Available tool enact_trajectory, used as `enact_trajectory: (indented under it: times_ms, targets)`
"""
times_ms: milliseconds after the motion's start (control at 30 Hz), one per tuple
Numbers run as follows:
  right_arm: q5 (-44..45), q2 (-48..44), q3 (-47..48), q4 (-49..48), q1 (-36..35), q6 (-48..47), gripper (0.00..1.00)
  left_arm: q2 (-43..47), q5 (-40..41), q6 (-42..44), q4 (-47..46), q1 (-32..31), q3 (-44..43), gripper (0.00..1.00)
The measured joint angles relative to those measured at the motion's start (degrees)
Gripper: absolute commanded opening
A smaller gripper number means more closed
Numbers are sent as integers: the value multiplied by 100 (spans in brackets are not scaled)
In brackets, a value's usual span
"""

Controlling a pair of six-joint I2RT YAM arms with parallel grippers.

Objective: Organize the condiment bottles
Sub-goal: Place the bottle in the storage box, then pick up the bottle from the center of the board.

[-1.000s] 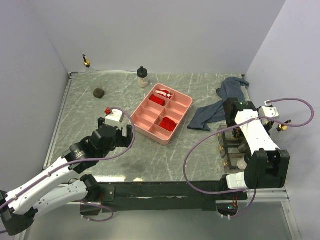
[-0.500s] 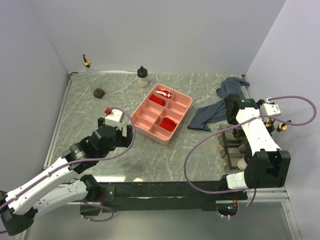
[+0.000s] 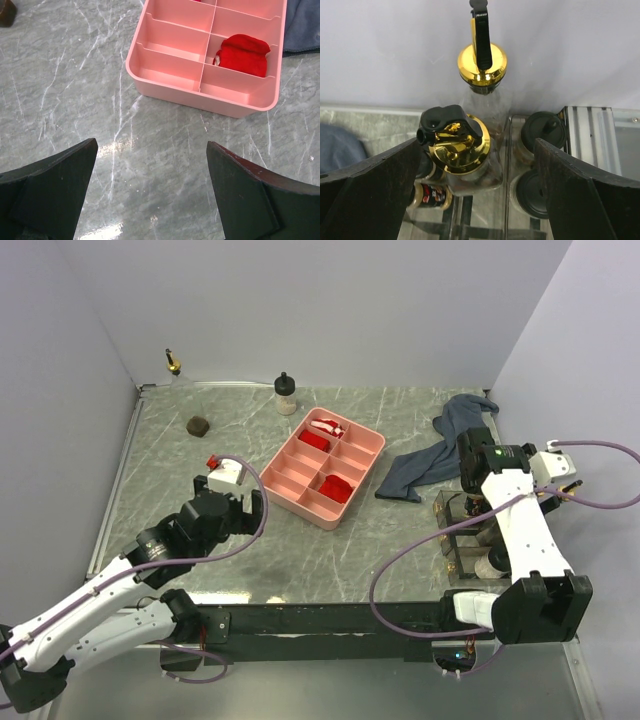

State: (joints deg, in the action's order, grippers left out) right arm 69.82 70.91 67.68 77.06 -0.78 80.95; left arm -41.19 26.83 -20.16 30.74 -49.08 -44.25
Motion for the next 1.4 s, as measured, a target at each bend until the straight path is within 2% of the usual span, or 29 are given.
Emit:
enact_trajectory:
  times_ms: [200, 533, 733, 833, 967, 1133, 1267, 1400]
  targets:
    - [-310, -83, 70, 7, -153, -179, 100, 74, 0, 0, -4, 0, 0, 97]
    - [-817, -236, 280, -352, -1113, -782, 100, 151, -2, 0, -4, 0, 0, 97]
    - [-1659, -428, 302, -1585, -1941, -1947, 100, 208, 0, -2, -4, 0, 0, 97]
    - [-2750, -658, -31, -2907, -2127, -3056, 99, 208, 0, -2, 0, 0, 0, 97]
    - [-4760, -898, -645, -4463, -2188, -4391, 98, 210, -2, -31, -11, 0, 0, 97]
    - [-6817, -876, -962, -5624, -2293, -5335, 96, 39, -42, -111, -365, 28, -87, 97]
    - [-7842, -887, -1121, -6253, -2352, -5906, 100, -973, 133, -107, -975, 260, -785, 97]
    - [-8199, -1075, -1469, -6620, -2352, -6172, 100, -2605, -101, -46, -1370, 1049, -2081, 97]
